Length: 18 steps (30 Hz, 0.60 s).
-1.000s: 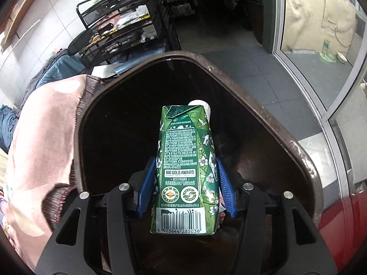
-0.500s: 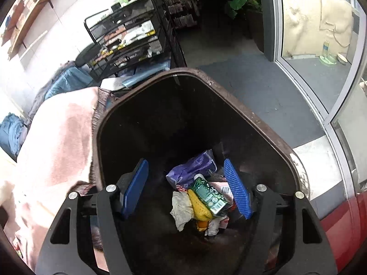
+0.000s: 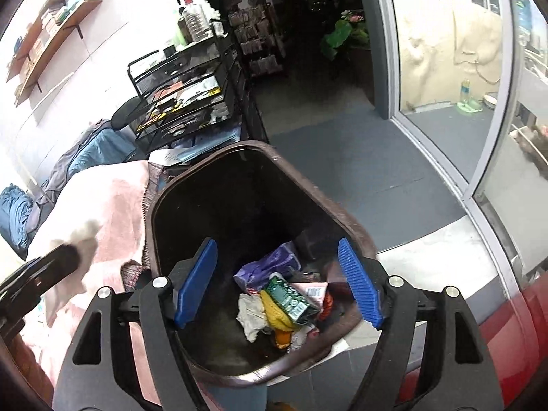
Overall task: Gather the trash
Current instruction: 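Lower the white tissue into the bin and open the left tool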
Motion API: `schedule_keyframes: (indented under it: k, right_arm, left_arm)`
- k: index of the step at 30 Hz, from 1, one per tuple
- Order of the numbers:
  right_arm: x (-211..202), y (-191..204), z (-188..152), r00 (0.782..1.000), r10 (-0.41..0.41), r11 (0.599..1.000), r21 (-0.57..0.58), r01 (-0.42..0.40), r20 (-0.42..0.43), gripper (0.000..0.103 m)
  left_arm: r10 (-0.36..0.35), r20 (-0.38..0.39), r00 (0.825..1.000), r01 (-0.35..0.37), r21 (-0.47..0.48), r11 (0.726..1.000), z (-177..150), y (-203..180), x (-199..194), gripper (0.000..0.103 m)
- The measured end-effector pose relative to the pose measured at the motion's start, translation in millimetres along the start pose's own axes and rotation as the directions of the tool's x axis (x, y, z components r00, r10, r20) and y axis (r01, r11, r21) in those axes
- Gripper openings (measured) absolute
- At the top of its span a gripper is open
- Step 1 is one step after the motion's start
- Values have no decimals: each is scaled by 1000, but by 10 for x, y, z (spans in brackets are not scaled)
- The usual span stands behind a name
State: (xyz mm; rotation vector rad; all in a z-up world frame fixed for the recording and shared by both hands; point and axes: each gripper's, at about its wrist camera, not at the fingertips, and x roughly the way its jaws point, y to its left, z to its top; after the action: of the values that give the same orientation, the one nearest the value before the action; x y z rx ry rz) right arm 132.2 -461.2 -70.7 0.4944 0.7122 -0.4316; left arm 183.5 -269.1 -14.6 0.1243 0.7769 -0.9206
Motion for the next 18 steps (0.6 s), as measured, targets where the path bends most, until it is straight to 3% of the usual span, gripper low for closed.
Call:
schedule_keyframes:
  k: [18]
  right_arm:
    - [-294,-581,-132,996,-84,991,110,80,25,79]
  left_arm:
    - [-37,-127,991,44,56,997,99,-295,601,24]
